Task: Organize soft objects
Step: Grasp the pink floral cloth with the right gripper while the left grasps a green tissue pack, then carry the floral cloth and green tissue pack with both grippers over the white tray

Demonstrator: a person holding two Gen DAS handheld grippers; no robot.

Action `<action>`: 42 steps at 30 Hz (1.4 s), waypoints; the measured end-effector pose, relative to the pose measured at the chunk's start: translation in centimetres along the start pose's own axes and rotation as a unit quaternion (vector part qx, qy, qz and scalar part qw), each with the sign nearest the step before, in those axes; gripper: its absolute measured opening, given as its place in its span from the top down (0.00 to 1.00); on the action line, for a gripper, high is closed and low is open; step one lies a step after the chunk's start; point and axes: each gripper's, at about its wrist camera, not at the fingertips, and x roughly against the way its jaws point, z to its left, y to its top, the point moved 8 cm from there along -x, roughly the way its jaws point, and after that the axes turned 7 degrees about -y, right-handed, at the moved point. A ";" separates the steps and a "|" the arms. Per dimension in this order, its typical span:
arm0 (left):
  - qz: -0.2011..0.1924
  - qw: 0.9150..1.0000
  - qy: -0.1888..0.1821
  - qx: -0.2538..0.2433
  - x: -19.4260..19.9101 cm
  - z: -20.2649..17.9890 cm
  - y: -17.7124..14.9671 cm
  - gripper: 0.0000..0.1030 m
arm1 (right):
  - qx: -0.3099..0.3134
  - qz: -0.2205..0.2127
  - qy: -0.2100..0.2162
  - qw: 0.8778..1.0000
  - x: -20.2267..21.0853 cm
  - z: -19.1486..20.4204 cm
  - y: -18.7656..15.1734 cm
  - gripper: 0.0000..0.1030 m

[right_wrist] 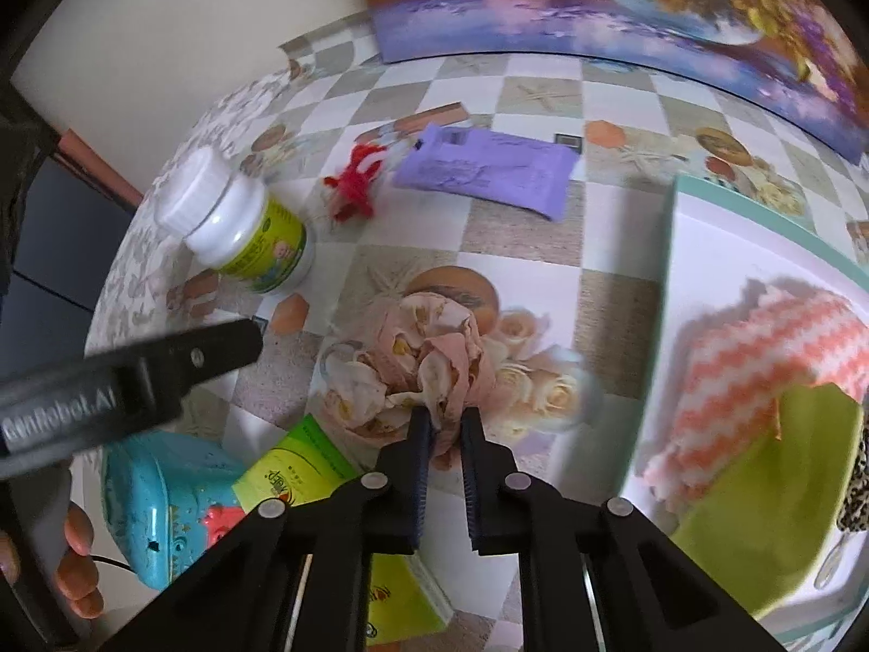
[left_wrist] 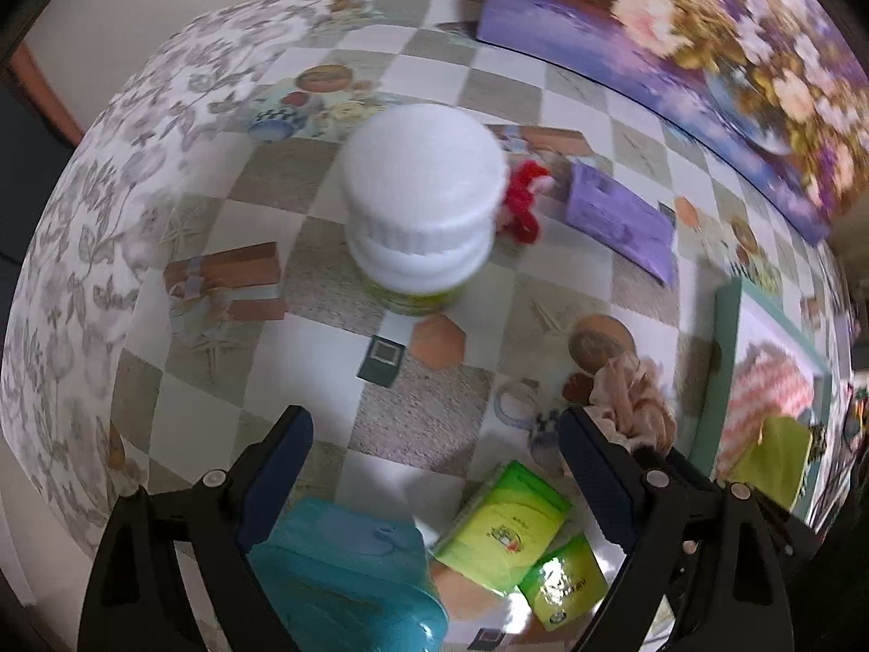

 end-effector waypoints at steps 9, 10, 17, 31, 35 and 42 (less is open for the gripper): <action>0.047 0.992 -0.003 -0.120 0.6 -4.2 -1.0 0.11 | -0.028 -0.013 -0.011 0.999 2.3 -1.8 -0.1 0.90; 0.056 0.990 0.009 -0.132 0.4 -4.3 -1.2 0.11 | -0.033 -0.013 -0.011 0.999 2.5 -2.1 -0.2 0.90; 0.098 0.979 0.042 -0.176 -1.6 -5.1 -2.8 0.16 | -0.064 -0.023 -0.012 0.998 4.3 -3.9 -0.8 0.90; 0.153 0.967 0.066 -0.193 -5.7 -5.5 -5.2 0.47 | -0.087 -0.038 -0.002 0.995 5.9 -5.4 -0.9 0.90; 0.145 0.968 0.063 -0.193 -5.8 -5.6 -5.1 0.49 | -0.088 -0.041 -0.001 0.995 6.0 -5.5 -0.8 0.90; 0.076 0.984 0.031 -0.161 -2.2 -6.1 -4.0 0.51 | -0.092 -0.067 0.010 0.993 8.0 -5.6 -0.1 0.90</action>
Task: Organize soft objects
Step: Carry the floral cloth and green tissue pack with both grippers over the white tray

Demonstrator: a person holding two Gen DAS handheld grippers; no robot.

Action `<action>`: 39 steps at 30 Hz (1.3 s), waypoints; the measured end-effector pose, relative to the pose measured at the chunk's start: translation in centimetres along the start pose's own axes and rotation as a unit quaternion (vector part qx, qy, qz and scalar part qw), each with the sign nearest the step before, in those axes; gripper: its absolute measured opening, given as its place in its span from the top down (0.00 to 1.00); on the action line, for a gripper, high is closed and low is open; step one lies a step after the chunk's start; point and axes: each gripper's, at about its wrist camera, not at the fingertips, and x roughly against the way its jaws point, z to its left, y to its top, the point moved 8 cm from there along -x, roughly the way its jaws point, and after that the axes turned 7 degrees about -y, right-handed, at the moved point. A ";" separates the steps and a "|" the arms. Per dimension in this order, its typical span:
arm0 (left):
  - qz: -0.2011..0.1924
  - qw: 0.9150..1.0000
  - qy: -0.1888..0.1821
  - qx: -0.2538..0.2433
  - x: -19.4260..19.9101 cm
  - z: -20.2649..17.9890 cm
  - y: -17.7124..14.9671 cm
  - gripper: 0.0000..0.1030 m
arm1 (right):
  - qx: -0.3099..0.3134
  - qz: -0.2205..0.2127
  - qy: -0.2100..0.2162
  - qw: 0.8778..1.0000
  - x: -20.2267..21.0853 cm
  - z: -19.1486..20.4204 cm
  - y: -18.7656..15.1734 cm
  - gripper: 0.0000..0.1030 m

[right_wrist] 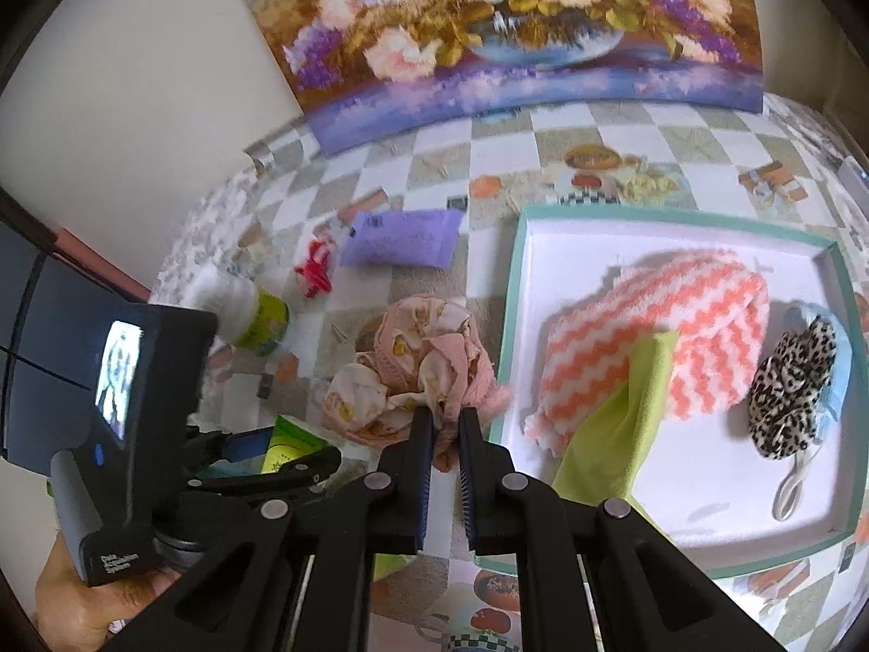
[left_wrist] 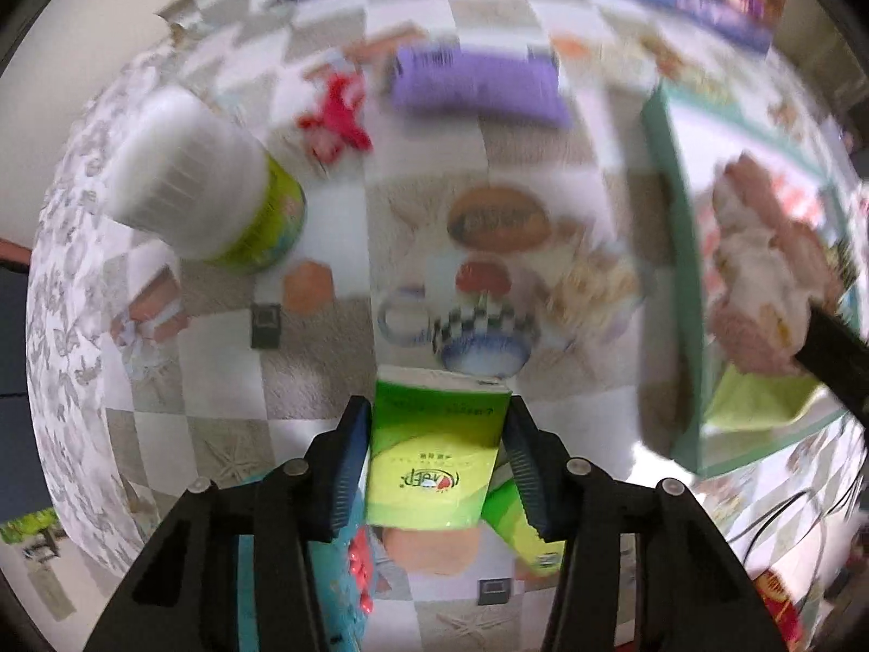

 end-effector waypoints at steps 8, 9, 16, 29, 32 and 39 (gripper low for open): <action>-0.093 0.995 -0.029 0.001 5.6 -4.3 2.1 0.52 | -0.021 -0.048 0.000 0.999 3.7 -1.7 1.5 0.90; -0.102 0.994 -0.031 -0.001 6.3 -5.0 2.2 0.52 | -0.026 -0.055 -0.002 0.998 4.3 -2.3 1.7 0.90; -0.142 0.986 -0.084 -0.008 7.8 -11.2 2.7 0.51 | -0.084 -0.086 -0.047 0.992 7.0 -8.3 1.9 0.90; -0.063 0.991 -0.111 -0.037 0.2 -17.5 1.0 0.51 | -0.153 -0.002 -0.104 0.983 3.2 -17.0 -2.1 0.90; -0.055 0.992 -0.112 -0.026 -1.1 -17.2 1.0 0.51 | -0.146 0.018 -0.103 0.984 1.9 -16.8 -2.6 0.89; -0.051 0.990 -0.127 -0.015 -1.5 -17.1 1.2 0.51 | -0.138 0.026 -0.114 0.983 1.4 -16.5 -2.9 0.87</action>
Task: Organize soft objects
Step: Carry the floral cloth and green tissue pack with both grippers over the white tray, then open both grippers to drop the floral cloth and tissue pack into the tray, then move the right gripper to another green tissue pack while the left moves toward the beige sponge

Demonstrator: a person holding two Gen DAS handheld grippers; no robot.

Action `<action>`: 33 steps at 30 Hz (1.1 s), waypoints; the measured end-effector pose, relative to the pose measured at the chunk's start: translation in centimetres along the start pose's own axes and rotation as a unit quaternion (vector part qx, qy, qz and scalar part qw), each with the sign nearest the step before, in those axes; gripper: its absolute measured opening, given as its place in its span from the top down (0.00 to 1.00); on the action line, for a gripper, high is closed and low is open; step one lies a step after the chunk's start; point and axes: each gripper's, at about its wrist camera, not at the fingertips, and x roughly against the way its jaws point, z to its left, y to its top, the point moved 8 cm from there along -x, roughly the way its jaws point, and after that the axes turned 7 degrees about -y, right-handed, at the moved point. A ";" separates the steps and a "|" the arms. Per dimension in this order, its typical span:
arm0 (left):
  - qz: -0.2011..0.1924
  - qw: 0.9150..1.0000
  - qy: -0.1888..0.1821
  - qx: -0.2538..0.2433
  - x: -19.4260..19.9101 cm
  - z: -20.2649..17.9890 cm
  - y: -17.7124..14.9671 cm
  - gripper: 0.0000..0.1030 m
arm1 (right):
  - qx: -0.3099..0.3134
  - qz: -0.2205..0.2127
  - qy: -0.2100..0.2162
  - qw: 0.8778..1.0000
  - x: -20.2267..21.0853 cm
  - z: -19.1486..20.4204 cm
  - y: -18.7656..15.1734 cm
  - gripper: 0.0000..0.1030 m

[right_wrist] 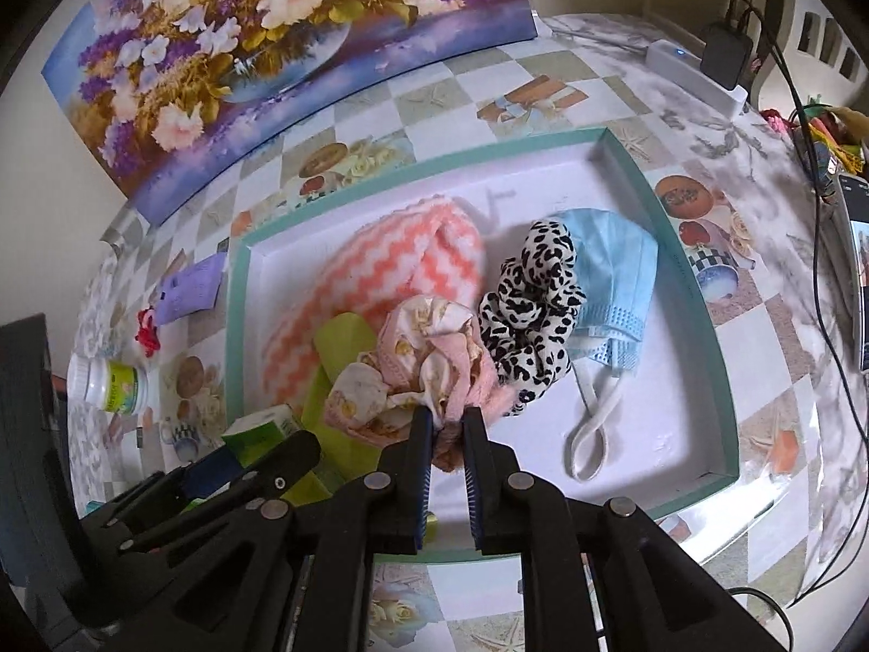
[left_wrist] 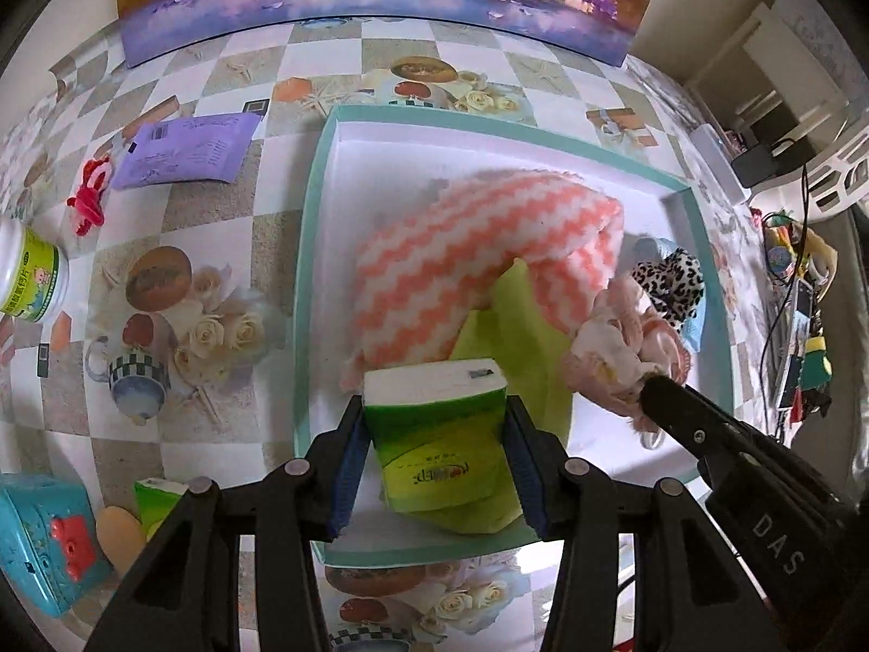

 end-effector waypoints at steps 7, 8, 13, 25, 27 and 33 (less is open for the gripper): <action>-0.025 1.000 -0.011 0.011 2.3 0.3 1.0 0.36 | -0.008 -0.026 -0.014 1.000 1.6 -0.4 1.0 0.56; -0.028 0.999 -0.013 0.014 2.7 0.4 1.1 0.36 | -0.008 -0.028 -0.015 0.999 1.8 -0.4 1.1 0.56; -0.052 0.998 0.010 0.026 4.5 2.1 1.6 0.32 | 0.002 -0.039 -0.021 0.999 2.4 0.0 1.2 0.56; -0.100 0.987 0.087 0.089 7.7 9.9 2.3 0.19 | 0.063 -0.039 -0.039 0.996 1.7 3.2 0.4 0.17; -0.102 0.986 0.088 0.096 8.0 10.6 2.2 0.16 | 0.071 -0.042 -0.040 0.996 1.7 3.6 0.3 0.08; -0.100 0.987 0.077 0.099 8.4 11.1 1.6 0.10 | 0.087 -0.053 -0.039 0.994 2.1 5.0 0.0 0.04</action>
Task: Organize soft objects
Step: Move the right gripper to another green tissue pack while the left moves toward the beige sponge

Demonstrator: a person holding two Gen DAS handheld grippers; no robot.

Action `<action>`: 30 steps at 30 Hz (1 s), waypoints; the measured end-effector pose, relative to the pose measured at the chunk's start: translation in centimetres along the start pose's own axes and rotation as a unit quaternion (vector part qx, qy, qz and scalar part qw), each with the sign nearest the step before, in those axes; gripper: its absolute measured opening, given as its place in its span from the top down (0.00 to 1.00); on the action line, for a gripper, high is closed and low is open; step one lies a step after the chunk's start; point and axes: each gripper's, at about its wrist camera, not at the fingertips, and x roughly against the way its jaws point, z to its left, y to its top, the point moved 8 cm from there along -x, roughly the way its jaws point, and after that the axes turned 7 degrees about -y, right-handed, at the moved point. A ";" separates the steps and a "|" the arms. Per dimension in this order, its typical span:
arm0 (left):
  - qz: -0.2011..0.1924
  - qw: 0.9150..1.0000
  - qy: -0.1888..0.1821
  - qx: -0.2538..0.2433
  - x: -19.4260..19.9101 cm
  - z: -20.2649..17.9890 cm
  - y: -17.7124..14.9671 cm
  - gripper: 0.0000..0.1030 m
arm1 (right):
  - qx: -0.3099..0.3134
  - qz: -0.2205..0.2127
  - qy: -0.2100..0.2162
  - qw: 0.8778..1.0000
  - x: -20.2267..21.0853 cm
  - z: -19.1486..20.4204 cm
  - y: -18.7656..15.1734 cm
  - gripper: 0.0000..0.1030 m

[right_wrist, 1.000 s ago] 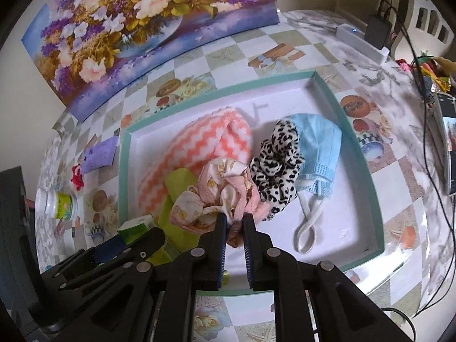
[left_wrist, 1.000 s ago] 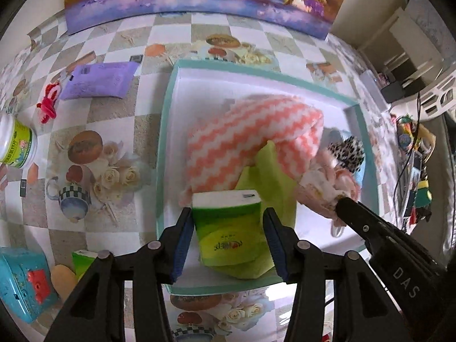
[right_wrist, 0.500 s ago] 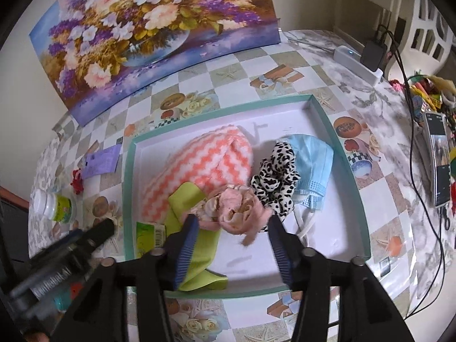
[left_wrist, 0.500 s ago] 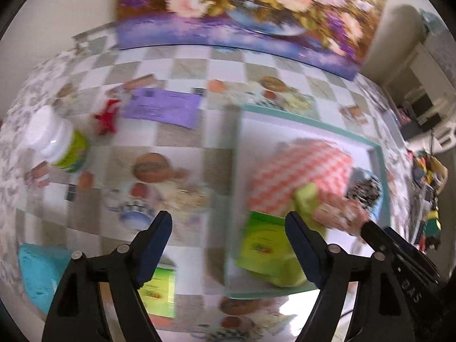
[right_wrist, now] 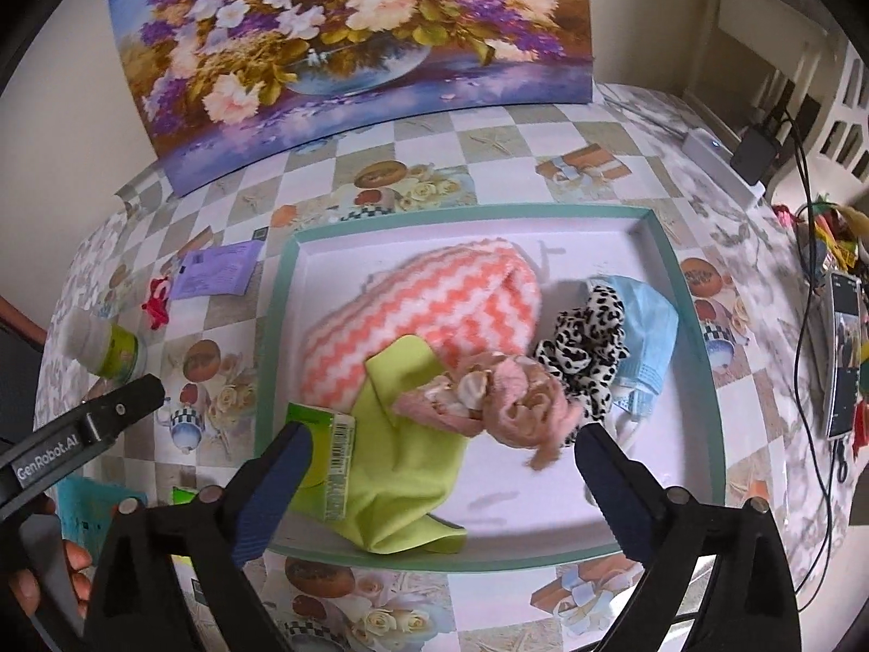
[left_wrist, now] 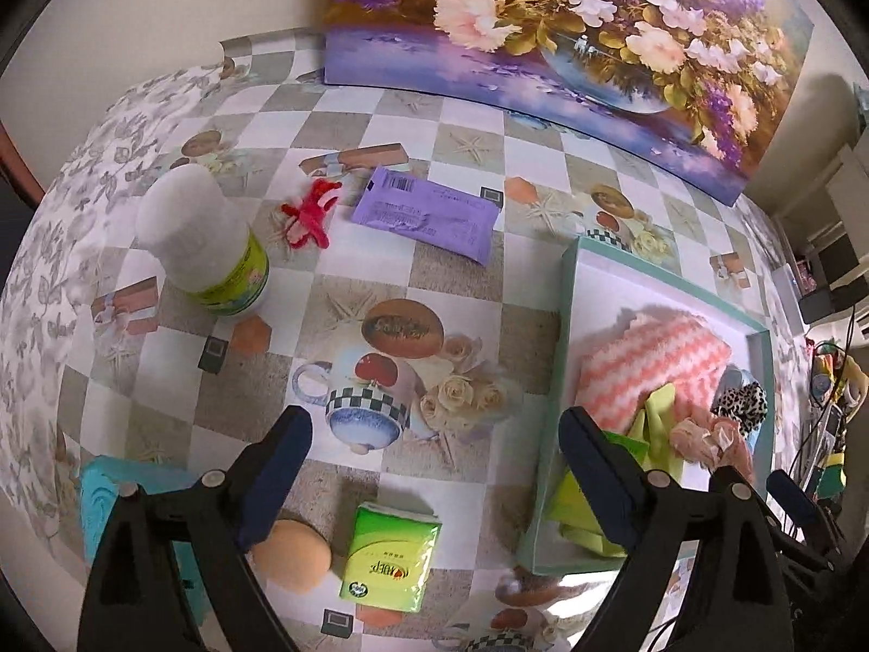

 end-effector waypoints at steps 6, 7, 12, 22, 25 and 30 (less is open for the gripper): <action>-0.006 1.000 -0.007 0.003 1.4 0.6 -1.1 0.10 | 0.018 0.002 0.040 0.999 0.7 2.5 -0.7 0.04; -0.010 1.000 -0.012 0.008 1.9 0.8 -1.4 0.10 | 0.022 0.000 0.046 0.999 0.9 2.9 -0.9 0.04; -0.020 0.999 -0.024 0.006 3.7 0.8 -3.0 0.10 | 0.029 -0.006 0.054 0.998 1.8 3.9 -2.2 0.04; -0.002 0.999 -0.039 0.019 5.6 2.2 -4.4 0.10 | 0.085 0.005 0.088 0.992 2.4 7.9 -5.5 0.04; -0.002 0.998 -0.048 0.040 6.2 3.2 -4.7 0.10 | 0.106 0.014 0.093 0.990 2.2 9.4 -6.2 0.04; -0.021 0.996 -0.060 0.062 8.1 4.6 -5.7 0.10 | 0.126 0.024 0.098 0.987 1.9 10.5 -7.1 0.04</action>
